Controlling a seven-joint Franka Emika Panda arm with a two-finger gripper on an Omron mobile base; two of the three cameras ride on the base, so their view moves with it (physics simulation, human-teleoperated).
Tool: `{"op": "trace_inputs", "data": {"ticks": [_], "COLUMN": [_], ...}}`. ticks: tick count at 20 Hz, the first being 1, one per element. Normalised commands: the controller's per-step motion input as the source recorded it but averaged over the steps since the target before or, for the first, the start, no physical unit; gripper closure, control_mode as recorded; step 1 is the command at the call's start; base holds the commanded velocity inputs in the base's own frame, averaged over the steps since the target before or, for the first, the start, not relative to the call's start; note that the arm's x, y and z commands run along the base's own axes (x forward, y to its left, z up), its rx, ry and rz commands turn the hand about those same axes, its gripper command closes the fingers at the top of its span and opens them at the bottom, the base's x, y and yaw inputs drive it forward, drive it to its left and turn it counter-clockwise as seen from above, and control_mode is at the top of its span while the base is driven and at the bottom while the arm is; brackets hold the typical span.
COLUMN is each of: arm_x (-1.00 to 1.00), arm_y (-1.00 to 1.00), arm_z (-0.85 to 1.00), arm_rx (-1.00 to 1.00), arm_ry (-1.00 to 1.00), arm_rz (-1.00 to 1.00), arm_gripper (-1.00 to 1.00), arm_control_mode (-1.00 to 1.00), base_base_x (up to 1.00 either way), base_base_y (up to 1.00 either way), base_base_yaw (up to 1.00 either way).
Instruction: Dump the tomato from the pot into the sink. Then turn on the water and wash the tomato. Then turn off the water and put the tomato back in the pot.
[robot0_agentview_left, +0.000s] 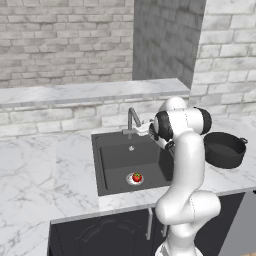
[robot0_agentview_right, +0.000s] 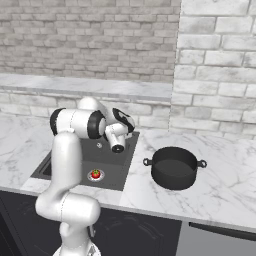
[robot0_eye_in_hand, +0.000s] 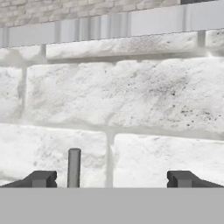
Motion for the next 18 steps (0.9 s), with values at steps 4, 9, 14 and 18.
{"op": "trace_inputs", "data": {"ticks": [4,9,14,18], "arm_x": [0.36,0.38,0.36,0.37], "arm_y": [0.00,0.00,0.00,0.00], "arm_z": [-0.18,-0.16,-0.18,-0.23], "arm_rx": [0.00,0.00,0.00,0.03], "arm_ry": [-0.02,-0.01,0.00,0.00], "arm_rz": [0.00,0.00,0.00,0.00], "arm_gripper": [-1.00,-1.00,-1.00,-1.00], "arm_control_mode": [-1.00,-1.00,-1.00,-1.00], "base_base_x": [0.00,0.00,0.00,0.00], "base_base_y": [0.00,0.00,0.00,0.00], "base_base_yaw": [0.00,0.00,0.00,0.00]}}
